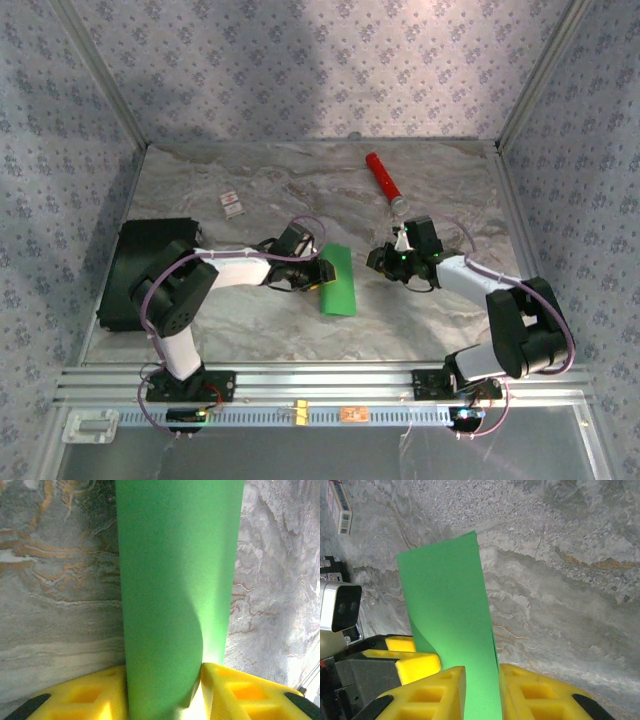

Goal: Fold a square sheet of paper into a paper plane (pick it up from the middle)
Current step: Hold the square sheet of paper at the center of the table.

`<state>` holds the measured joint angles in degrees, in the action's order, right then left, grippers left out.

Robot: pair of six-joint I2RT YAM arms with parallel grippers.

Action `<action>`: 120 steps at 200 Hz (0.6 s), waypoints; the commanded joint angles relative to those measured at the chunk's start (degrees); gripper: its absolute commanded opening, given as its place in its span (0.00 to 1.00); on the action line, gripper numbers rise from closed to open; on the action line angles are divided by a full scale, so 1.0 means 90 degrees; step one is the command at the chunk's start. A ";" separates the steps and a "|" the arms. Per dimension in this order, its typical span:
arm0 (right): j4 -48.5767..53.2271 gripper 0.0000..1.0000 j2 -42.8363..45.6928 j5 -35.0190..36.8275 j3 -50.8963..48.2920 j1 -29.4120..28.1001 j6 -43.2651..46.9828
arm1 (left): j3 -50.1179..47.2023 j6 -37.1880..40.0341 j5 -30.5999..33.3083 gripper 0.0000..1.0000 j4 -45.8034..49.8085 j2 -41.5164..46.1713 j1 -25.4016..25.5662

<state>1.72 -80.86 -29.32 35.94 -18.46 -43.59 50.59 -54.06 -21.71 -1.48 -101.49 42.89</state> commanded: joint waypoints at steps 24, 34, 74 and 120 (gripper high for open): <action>-0.0060 0.25 0.0147 0.0022 -0.0138 0.0059 -0.0086 | 0.0033 0.0157 0.0148 0.41 0.0490 -0.0193 0.0013; -0.0028 0.25 0.0154 0.0023 -0.0136 0.0059 -0.0066 | 0.0042 0.0157 0.0130 0.41 0.0496 -0.0214 0.0015; -0.0034 0.25 0.0176 0.0054 -0.0167 0.0035 -0.0096 | 0.0048 0.0187 0.0144 0.40 0.0573 -0.0225 0.0010; -0.0036 0.25 0.0184 0.0089 -0.0232 -0.0021 -0.0101 | 0.0071 0.0328 0.0264 0.40 0.0808 -0.0160 -0.0042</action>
<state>1.04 -80.25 -29.19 34.68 -18.31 -44.16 51.13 -52.95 -21.80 -0.45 -101.75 42.87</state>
